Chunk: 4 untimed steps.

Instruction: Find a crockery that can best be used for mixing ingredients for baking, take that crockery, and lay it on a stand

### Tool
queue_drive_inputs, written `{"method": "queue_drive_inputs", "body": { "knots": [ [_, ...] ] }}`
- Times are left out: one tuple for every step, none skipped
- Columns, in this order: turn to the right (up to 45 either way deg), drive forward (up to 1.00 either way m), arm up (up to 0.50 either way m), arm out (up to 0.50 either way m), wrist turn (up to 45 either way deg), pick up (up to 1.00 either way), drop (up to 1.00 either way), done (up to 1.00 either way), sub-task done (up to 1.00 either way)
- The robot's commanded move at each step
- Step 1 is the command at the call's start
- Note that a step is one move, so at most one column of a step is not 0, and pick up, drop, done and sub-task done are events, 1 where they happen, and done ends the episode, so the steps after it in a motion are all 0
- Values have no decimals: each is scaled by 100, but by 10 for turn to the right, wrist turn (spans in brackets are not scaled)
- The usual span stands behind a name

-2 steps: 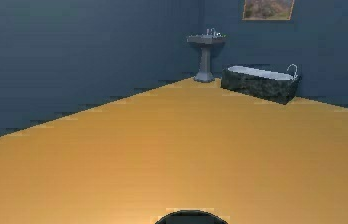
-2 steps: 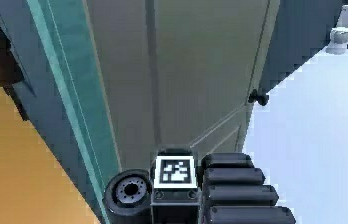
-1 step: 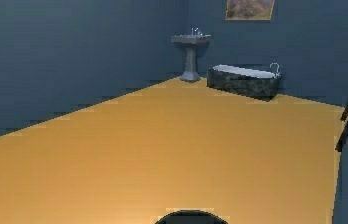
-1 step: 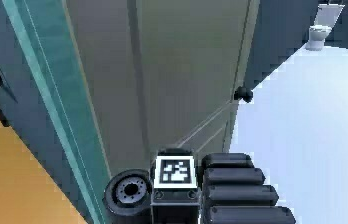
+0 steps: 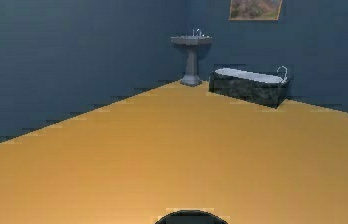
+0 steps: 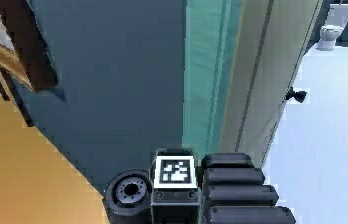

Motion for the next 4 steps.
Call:
{"method": "queue_drive_inputs", "body": {
  "knots": [
    [330,0,0,0,0,0,0,0,0],
    [0,90,0,0,0,0,0,0,0],
    [0,100,0,0,0,0,0,0,0],
    [0,60,0,0,0,0,0,0,0]
  ]
}}
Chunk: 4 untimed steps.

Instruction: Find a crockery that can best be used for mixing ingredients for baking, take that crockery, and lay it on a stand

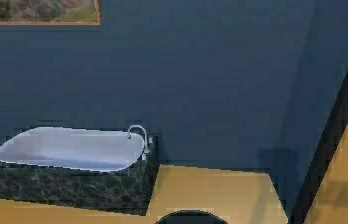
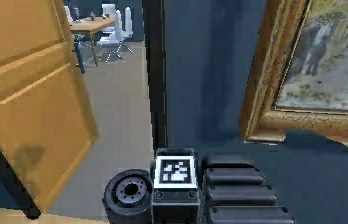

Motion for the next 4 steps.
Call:
{"method": "queue_drive_inputs", "body": {
  "knots": [
    [270,0,0,0,0,0,0,0,0],
    [0,95,0,0,0,0,0,0,0],
    [450,0,0,0,0,0,0,0,0],
    [330,0,0,0,0,0,0,0,0]
  ]
}}
